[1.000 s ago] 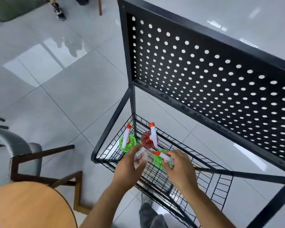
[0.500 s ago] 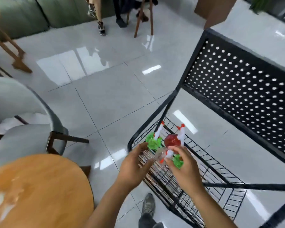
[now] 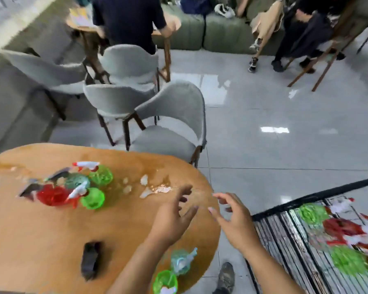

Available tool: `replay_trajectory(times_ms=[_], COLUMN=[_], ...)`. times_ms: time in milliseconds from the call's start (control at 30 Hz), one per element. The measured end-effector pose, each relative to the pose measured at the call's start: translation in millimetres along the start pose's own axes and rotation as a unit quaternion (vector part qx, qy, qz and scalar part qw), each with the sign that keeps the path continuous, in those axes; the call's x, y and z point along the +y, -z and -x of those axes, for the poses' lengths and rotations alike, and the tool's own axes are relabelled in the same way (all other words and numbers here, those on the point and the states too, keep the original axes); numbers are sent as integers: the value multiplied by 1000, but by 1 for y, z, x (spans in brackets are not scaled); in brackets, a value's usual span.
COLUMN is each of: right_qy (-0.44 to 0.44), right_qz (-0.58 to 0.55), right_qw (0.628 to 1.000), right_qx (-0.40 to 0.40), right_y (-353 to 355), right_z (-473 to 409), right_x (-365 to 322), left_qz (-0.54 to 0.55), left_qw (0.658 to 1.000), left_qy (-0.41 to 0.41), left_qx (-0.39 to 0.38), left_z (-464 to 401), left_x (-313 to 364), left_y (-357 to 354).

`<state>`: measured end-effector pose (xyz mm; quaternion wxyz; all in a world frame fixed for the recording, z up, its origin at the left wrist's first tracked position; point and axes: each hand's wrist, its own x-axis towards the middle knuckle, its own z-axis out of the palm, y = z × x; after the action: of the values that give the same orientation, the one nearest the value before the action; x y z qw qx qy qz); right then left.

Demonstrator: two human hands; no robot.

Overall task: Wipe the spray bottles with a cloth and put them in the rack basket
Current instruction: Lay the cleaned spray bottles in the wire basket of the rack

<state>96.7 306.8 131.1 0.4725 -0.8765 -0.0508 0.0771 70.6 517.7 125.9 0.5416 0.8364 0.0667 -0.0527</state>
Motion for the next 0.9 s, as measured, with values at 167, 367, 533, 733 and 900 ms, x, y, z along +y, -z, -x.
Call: replay_trajectory(times_ms=[167, 367, 533, 733, 900], right_qy=[55, 89, 115, 167, 209], right_qz=[38, 54, 51, 67, 140], right_qw=[994, 979, 965, 947, 938], right_qx=[-86, -174, -230, -264, -237], right_y=[-88, -162, -210, -279, -346], right_z=[-19, -40, -74, -150, -213], right_x=[-50, -84, -106, -134, -142], left_qz=[9, 33, 57, 6, -58], left_qw=[993, 973, 949, 931, 918], left_qy=[55, 115, 158, 183, 232], left_qx=[100, 197, 266, 317, 317], left_z=[38, 72, 74, 26, -17], left_x=[-51, -98, -127, -173, -216], left_y=[87, 145, 178, 223, 240])
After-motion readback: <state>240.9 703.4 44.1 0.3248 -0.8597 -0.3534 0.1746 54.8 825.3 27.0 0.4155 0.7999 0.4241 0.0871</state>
